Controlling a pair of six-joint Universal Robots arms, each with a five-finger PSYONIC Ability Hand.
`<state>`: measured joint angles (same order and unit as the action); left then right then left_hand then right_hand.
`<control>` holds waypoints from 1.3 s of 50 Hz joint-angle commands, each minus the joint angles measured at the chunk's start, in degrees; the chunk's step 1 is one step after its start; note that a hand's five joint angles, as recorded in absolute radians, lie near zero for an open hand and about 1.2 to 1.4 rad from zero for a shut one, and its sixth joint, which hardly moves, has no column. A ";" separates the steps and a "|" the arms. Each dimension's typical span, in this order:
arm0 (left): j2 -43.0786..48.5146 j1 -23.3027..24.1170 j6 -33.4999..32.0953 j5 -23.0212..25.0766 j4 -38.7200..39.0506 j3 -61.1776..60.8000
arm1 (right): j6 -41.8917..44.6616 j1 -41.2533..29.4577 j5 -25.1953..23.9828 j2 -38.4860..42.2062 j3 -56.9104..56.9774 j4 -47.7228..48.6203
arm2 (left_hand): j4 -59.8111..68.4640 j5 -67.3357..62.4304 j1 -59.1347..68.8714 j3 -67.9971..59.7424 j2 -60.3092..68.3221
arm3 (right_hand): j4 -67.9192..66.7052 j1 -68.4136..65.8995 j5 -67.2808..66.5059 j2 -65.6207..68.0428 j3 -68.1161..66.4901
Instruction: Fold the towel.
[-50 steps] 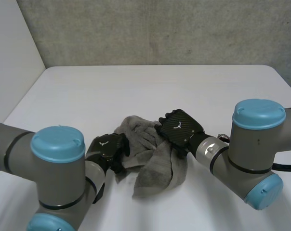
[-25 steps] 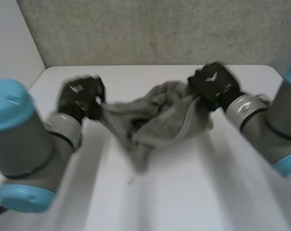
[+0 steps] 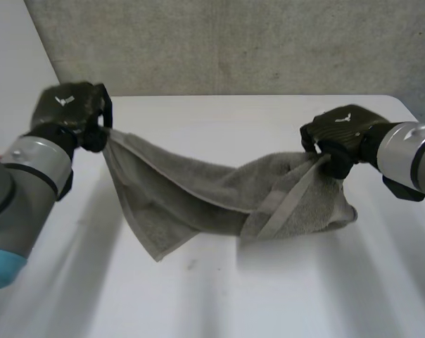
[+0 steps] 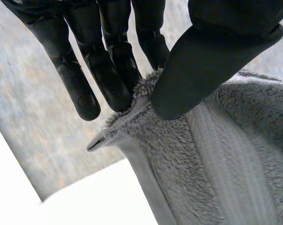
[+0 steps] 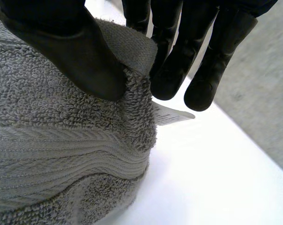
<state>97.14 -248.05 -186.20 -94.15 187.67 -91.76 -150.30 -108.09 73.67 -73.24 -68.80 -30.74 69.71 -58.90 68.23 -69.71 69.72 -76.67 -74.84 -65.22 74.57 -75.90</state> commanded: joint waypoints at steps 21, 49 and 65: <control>9.21 -1.04 1.02 -0.34 6.92 18.72 | -16.35 -1.42 0.87 5.21 4.83 37.71 | 10.29 -11.10 11.77 -10.29 10.28 | -3.33 -5.16 -4.78 5.43 -4.10; 9.65 -0.95 0.58 4.85 16.23 -10.72 | 1.06 4.03 -2.92 15.52 -2.63 19.93 | 10.29 -11.10 11.77 -10.29 10.28 | 63.05 61.22 61.61 -60.95 62.29; 7.81 -4.29 0.67 4.94 16.32 -10.46 | -6.30 -0.36 -2.57 -4.09 -24.61 29.34 | 10.29 -11.10 11.77 -10.29 10.28 | 47.09 45.25 45.64 -44.98 46.32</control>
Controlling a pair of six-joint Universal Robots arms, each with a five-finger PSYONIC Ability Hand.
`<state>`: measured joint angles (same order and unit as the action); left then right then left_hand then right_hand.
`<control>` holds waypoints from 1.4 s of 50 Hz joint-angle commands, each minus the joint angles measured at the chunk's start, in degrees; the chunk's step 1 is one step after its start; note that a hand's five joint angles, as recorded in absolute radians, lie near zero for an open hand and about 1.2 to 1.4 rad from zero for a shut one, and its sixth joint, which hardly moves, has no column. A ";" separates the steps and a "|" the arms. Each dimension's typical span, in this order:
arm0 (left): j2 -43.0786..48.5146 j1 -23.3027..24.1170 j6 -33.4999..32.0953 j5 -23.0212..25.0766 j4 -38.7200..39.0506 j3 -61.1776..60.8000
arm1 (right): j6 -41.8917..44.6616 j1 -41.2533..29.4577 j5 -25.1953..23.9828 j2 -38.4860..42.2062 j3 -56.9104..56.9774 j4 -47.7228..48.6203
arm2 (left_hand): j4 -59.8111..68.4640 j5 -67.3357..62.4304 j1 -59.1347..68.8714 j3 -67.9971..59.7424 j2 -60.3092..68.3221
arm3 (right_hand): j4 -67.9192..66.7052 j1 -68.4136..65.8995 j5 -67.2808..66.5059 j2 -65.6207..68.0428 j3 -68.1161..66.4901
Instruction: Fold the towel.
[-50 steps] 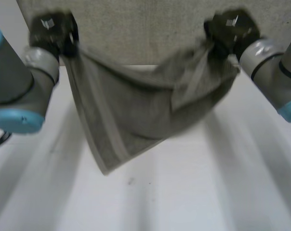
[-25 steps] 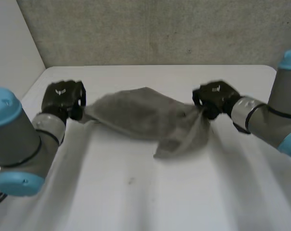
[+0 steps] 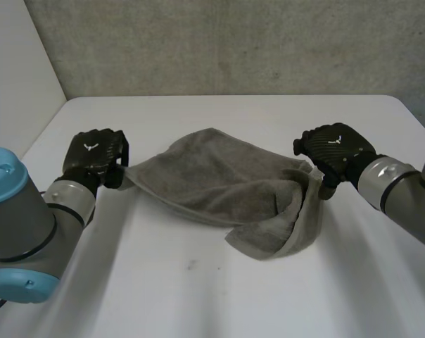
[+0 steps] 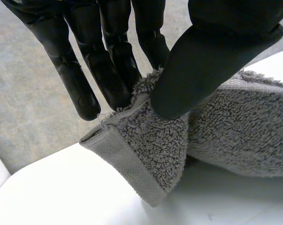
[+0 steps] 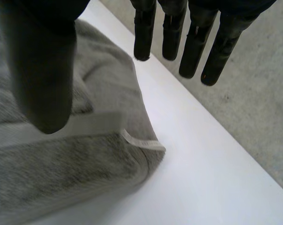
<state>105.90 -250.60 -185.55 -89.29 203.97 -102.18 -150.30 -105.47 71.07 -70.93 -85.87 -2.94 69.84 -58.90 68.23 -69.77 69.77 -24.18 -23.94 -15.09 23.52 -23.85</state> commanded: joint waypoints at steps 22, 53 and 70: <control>-11.24 -1.99 0.28 -0.09 -0.33 1.81 | -11.07 -19.34 6.36 7.64 -4.49 3.98 | 10.16 -11.10 11.77 -10.23 10.23 | -1.72 -1.96 -0.80 2.38 -2.05; -12.21 -5.07 0.28 -0.53 -0.94 9.63 | 1.50 -13.74 16.91 4.08 -9.74 15.16 | 10.16 -11.10 11.77 -10.23 10.23 | -55.82 -56.06 -54.91 56.48 -56.15; -11.60 -5.33 -0.07 0.08 -1.74 2.78 | -4.56 8.35 -4.54 -1.49 -8.61 2.94 | 10.16 -11.10 11.77 -10.23 10.23 | -54.54 -54.78 -53.62 55.20 -54.86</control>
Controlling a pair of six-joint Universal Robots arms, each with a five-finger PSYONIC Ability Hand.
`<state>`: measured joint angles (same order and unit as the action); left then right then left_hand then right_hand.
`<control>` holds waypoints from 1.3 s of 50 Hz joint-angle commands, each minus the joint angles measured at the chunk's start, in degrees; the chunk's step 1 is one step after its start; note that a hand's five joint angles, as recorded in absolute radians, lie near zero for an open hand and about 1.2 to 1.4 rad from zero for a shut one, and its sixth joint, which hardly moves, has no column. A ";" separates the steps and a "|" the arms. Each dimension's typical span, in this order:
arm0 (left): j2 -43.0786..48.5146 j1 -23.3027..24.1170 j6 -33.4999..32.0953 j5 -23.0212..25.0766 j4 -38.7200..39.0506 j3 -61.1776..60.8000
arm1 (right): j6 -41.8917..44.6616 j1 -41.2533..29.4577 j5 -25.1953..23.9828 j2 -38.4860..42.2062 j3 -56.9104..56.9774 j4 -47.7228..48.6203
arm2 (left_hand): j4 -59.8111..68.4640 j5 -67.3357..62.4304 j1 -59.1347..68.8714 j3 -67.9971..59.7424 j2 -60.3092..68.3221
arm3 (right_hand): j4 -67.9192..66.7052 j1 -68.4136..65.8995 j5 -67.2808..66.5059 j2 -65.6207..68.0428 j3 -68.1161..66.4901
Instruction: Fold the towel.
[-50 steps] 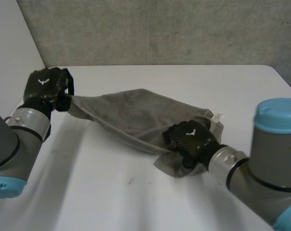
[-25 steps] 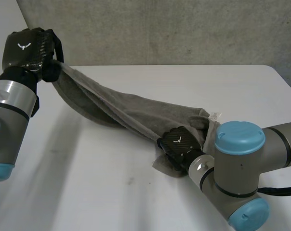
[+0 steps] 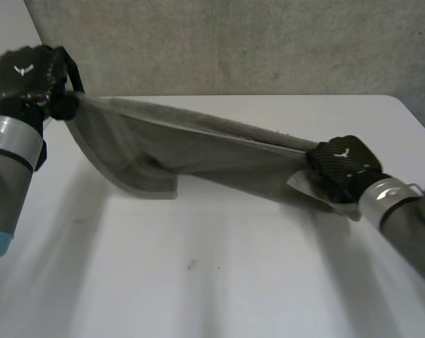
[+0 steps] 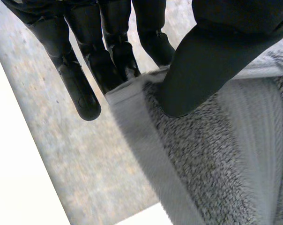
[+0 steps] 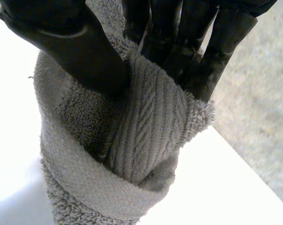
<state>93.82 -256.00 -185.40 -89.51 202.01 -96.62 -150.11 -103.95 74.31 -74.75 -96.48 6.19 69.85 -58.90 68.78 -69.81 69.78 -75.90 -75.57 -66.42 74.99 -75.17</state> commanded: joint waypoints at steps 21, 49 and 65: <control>3.56 1.02 -0.14 0.03 0.05 -3.13 | -10.21 13.16 -19.46 1.71 5.78 -17.09 | 10.15 -11.10 11.22 -10.19 10.22 | 44.62 44.29 45.15 -43.71 43.89; 3.48 1.90 -0.14 0.12 0.05 -3.93 | -23.57 4.46 -8.57 -3.65 3.93 -15.42 | 10.15 -11.10 11.22 -10.19 10.22 | 51.52 51.18 52.04 -50.61 50.79; 3.39 1.99 -0.05 -0.06 0.14 -3.84 | -29.37 -9.67 6.01 1.08 0.41 -1.72 | 10.15 -11.10 11.22 -10.19 10.22 | 60.94 60.60 61.46 -60.03 60.21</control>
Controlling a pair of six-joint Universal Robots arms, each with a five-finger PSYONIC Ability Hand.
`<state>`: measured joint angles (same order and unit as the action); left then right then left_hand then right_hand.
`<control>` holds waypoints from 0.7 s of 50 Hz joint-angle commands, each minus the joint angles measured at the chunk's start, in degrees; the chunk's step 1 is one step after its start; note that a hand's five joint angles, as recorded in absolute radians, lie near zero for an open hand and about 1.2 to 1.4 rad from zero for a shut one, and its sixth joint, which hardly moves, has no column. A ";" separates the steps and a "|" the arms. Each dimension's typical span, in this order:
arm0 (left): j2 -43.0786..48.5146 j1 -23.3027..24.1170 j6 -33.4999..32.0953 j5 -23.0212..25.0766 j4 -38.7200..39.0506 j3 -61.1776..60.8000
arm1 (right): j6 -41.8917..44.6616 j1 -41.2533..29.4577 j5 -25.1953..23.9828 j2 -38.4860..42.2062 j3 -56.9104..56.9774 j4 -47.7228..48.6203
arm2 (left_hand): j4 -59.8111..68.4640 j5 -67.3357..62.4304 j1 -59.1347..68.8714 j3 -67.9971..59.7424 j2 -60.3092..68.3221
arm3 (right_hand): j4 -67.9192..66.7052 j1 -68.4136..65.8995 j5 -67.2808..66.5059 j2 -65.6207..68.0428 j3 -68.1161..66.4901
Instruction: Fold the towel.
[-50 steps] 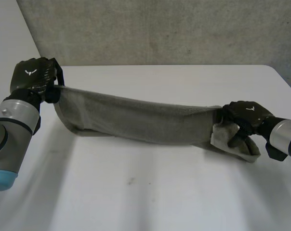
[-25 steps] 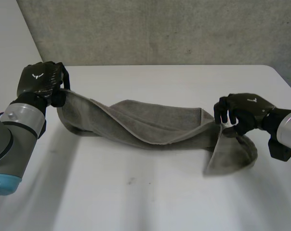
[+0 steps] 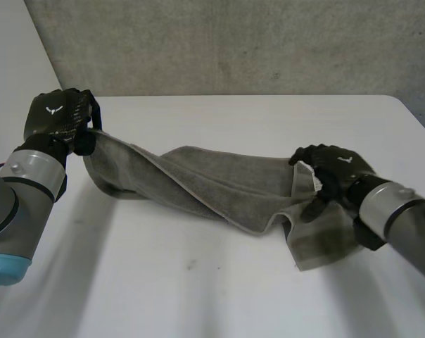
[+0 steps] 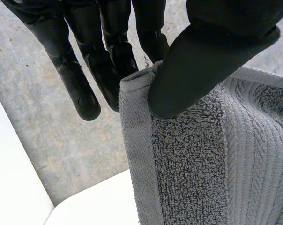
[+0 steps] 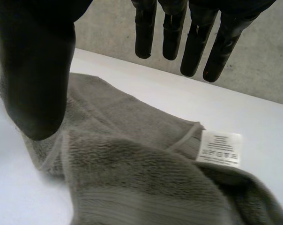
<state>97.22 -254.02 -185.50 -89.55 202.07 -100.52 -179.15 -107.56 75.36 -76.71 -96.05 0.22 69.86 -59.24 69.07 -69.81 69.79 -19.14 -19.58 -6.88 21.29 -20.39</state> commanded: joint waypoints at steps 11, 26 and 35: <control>0.17 0.01 0.23 -0.10 0.08 0.32 | 2.30 -14.77 14.45 14.47 3.49 12.34 | 10.14 -10.76 10.93 -10.19 10.21 | 1.84 2.28 -0.43 -3.98 3.09; 0.17 -0.95 0.31 -0.19 0.08 0.14 | 9.78 -14.34 25.54 12.91 -0.27 20.52 | 10.14 -10.76 10.93 -10.19 10.21 | -12.64 -12.20 -14.90 10.49 -11.39; 0.17 -1.13 0.31 -0.27 0.08 0.32 | 9.79 -10.39 25.19 9.91 -3.45 20.43 | 10.14 -10.76 10.93 -10.19 10.21 | -28.28 -27.84 -30.55 26.14 -27.03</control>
<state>97.38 -255.06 -185.18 -89.77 202.15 -100.29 -169.23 -120.69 101.08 -64.87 -97.47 20.89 69.86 -59.24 69.07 -69.81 69.79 -37.75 -38.06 -27.78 37.78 -37.86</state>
